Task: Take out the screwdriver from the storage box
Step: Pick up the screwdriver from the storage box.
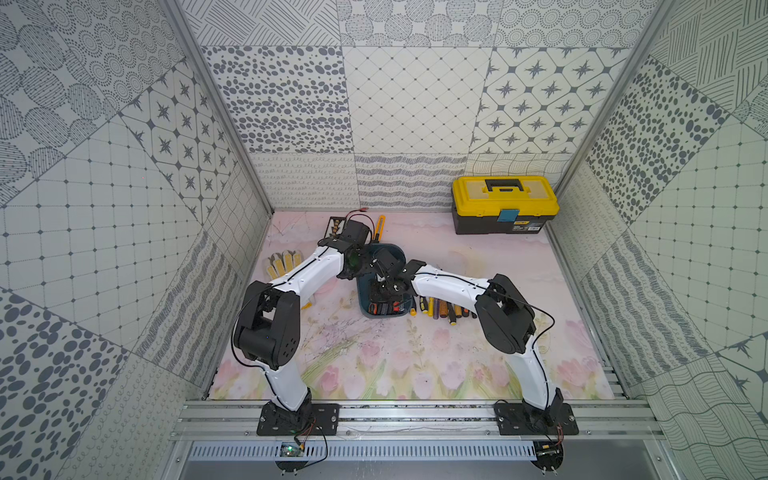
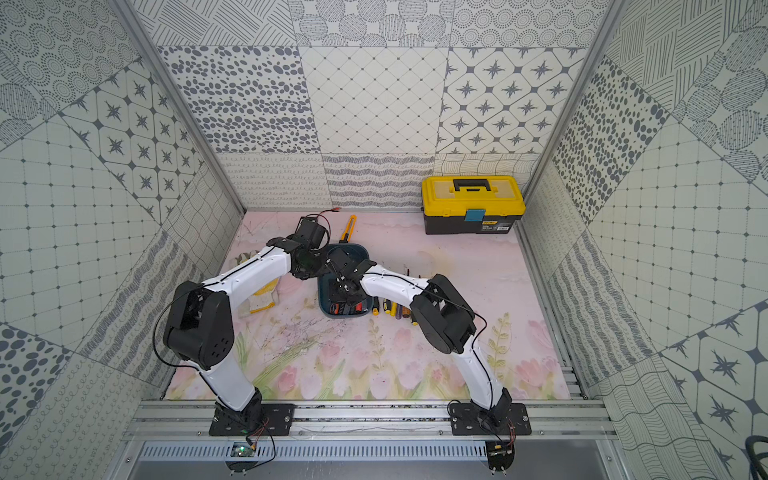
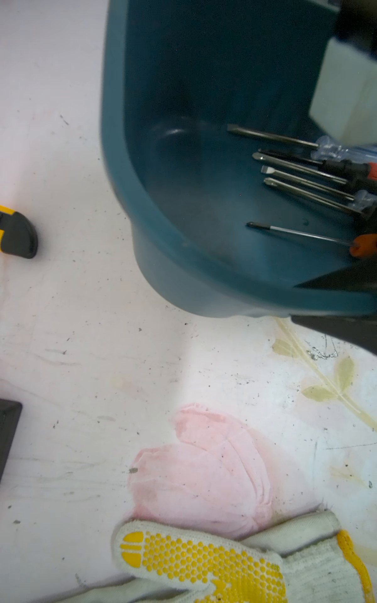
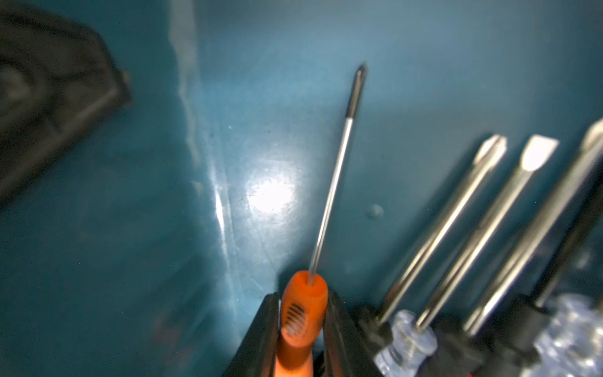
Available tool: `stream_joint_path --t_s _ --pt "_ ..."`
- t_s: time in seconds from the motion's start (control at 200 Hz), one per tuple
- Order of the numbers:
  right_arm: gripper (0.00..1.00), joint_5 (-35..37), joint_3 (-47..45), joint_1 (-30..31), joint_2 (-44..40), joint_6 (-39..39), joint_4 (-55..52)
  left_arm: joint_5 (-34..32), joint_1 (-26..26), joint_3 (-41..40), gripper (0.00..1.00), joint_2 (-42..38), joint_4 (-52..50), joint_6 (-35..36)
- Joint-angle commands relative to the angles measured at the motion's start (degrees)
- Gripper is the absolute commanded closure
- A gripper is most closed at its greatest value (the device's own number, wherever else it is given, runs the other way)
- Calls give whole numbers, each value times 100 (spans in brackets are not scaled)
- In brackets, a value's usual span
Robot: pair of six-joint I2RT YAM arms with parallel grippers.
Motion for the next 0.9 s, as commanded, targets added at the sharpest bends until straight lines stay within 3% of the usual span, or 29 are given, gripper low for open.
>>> stream_joint_path --t_s 0.0,0.31,0.896 --pt "77 160 31 26 274 -33 -284 176 38 7 100 -167 204 -103" --pt "100 -229 -572 26 -339 74 715 -234 37 160 100 -44 -65 -68" --pt "100 -248 -872 -144 -1465 -411 1377 -775 79 401 100 44 -371 159"
